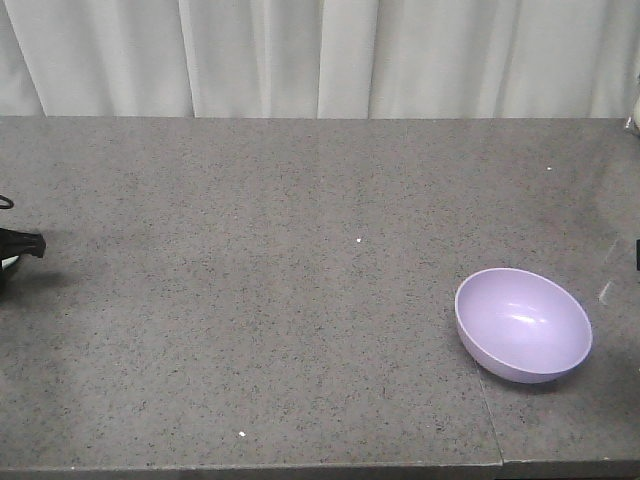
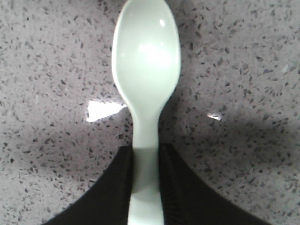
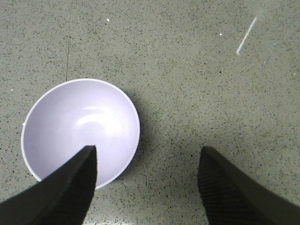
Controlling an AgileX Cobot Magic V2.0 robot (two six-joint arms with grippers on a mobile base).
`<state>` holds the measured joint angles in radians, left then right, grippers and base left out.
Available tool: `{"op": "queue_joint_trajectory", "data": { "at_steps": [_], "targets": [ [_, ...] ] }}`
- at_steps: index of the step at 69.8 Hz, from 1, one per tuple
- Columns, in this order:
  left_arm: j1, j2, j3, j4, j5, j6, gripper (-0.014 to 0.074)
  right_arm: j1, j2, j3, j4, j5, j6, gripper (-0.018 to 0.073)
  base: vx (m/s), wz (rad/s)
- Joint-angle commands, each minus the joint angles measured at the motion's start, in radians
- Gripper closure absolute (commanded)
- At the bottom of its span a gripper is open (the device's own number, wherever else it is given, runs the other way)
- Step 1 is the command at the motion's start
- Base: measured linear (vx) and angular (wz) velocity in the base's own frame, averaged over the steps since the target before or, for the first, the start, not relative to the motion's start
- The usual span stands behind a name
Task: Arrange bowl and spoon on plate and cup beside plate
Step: 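Close the left gripper on the white spoon handle and lift it, then grip the lilac bowl rim with the right gripper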
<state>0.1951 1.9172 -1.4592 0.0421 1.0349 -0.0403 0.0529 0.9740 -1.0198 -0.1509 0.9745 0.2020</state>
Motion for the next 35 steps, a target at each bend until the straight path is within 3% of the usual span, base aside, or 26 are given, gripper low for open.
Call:
{"op": "queue_joint_trajectory", "data": {
  "at_steps": [1, 18, 35],
  "targets": [
    [0.001, -0.063, -0.007, -0.042, 0.007, 0.019, 0.0604, -0.001, -0.008, -0.032, -0.014, -0.057, -0.010, 0.0095, 0.00, 0.00],
    [-0.002, -0.233, -0.007, -0.063, 0.022, 0.023, 0.0604, -0.001, -0.008, -0.032, -0.014, -0.057, -0.010, 0.0095, 0.00, 0.00],
    [-0.002, -0.415, -0.007, -0.171, 0.081, 0.104, 0.0604, -0.001, -0.008, -0.032, -0.014, -0.057, -0.010, 0.0095, 0.00, 0.00]
  ]
}}
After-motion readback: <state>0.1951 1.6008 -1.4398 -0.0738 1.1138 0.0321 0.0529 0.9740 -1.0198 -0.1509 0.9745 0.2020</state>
